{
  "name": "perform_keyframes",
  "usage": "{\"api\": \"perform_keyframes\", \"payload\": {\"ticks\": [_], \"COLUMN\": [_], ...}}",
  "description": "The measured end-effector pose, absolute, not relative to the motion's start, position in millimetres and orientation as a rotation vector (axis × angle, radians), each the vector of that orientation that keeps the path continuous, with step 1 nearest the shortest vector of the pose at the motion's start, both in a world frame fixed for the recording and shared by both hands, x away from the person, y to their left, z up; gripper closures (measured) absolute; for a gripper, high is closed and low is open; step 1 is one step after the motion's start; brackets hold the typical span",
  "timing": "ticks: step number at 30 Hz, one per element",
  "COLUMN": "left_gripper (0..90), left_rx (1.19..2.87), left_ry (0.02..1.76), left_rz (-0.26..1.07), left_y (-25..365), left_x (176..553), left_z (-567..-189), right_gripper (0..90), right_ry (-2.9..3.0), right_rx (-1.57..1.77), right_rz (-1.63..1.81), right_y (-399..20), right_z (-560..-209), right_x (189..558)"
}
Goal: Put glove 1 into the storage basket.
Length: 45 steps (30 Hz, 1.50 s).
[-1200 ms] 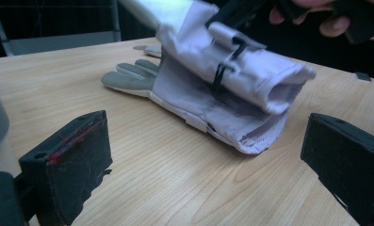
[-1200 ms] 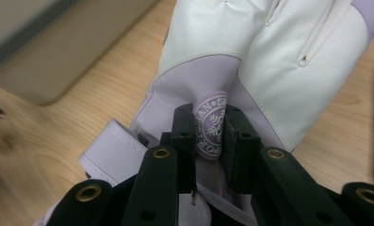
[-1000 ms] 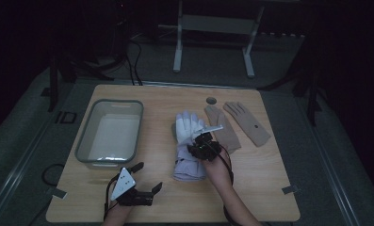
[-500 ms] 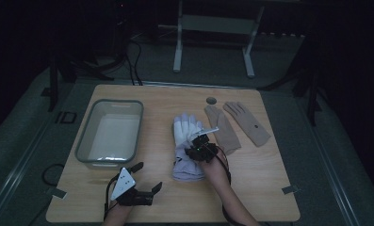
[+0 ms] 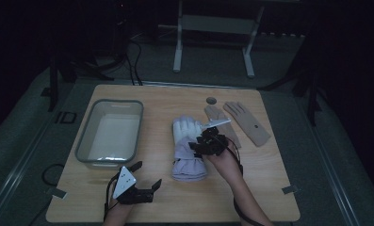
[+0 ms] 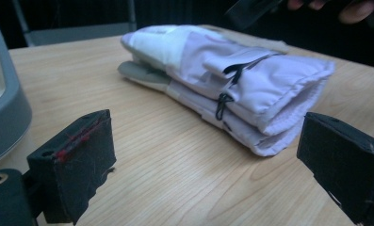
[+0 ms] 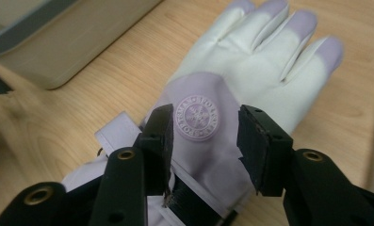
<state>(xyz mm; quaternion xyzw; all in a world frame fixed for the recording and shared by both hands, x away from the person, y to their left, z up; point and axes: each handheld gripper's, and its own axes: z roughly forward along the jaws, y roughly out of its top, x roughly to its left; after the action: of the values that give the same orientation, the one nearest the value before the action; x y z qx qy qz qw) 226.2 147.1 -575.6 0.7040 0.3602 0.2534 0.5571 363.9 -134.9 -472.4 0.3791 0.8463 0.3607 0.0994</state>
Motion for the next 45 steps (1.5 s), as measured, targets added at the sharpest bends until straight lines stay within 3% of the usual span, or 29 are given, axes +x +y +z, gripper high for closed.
{"api": "perform_keyframes", "payload": {"ticks": [11,18,20,23,29,37,41,45], "left_gripper": [4.9,6.9,7.0,14.7,20.2,18.9,17.9,17.1], "left_rx": [1.718,1.797,1.811,1.83,1.912,1.979,1.984,1.971], "left_ry": [0.966,0.921,0.946,0.993,1.09,1.145,1.149,1.162], "left_rz": [0.464,0.406,0.335,0.296,0.283,0.215,0.178,0.129], "left_y": [142.4,117.5,104.7,91.1,67.7,64.5,67.1,70.0], "left_x": [239.8,256.4,269.8,282.8,301.9,312.2,315.6,319.6], "left_z": [-550.0,-528.3,-520.0,-516.7,-528.8,-549.9,-558.0,-564.5], "right_gripper": [50.6,48.1,46.7,44.1,39.5,34.2,35.8,45.2], "right_ry": [2.519,2.498,2.487,2.462,2.432,2.457,2.462,2.537], "right_rx": [1.122,1.175,1.208,1.247,1.343,1.385,1.441,1.481], "right_rz": [1.034,1.112,1.132,1.152,1.144,1.093,1.096,1.153], "right_y": [-164.6,-170.5,-168.4,-164.3,-160.3,-159.1,-157.9,-161.2], "right_z": [-473.8,-473.9,-477.9,-484.3,-501.5,-527.7,-535.5,-544.3], "right_x": [356.0,352.4,355.4,358.9,371.1,373.7,374.9,380.2]}}
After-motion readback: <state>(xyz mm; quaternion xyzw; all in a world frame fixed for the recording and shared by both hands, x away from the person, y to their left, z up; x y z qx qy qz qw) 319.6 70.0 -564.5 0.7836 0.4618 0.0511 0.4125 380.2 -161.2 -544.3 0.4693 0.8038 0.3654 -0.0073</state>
